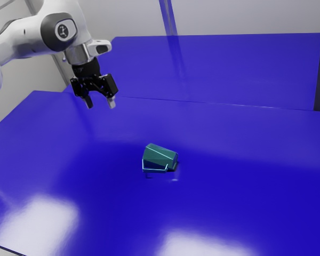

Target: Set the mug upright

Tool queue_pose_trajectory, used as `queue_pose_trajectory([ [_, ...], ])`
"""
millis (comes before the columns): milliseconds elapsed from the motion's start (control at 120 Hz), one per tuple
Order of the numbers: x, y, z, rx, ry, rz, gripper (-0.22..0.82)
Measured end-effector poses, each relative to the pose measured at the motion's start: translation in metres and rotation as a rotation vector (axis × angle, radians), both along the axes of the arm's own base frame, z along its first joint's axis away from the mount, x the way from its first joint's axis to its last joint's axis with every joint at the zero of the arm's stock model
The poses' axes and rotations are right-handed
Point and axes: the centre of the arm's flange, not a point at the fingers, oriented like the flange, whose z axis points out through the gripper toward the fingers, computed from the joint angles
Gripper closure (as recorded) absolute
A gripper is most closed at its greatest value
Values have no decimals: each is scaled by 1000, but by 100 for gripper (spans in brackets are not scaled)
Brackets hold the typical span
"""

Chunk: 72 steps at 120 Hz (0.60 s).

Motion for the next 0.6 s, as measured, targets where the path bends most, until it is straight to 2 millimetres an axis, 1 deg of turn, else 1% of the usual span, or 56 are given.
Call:
queue_pose_trajectory([
  [67, -8, 5, -20, -86, 35, 32, 0],
  [125, -12, 10, -38, -159, 58, 60, 0],
  [200, -10, 20, -65, -246, 87, 93, 0],
  [300, -9, 37, -108, -360, 126, 138, 0],
  [367, -8, 43, -134, -423, 139, 155, 0],
  [450, -2, 41, -158, -474, 132, 144, 0],
  [533, 8, 32, -181, -522, 108, 122, 0],
  [600, 15, 25, -191, -563, 69, 106, 0],
])
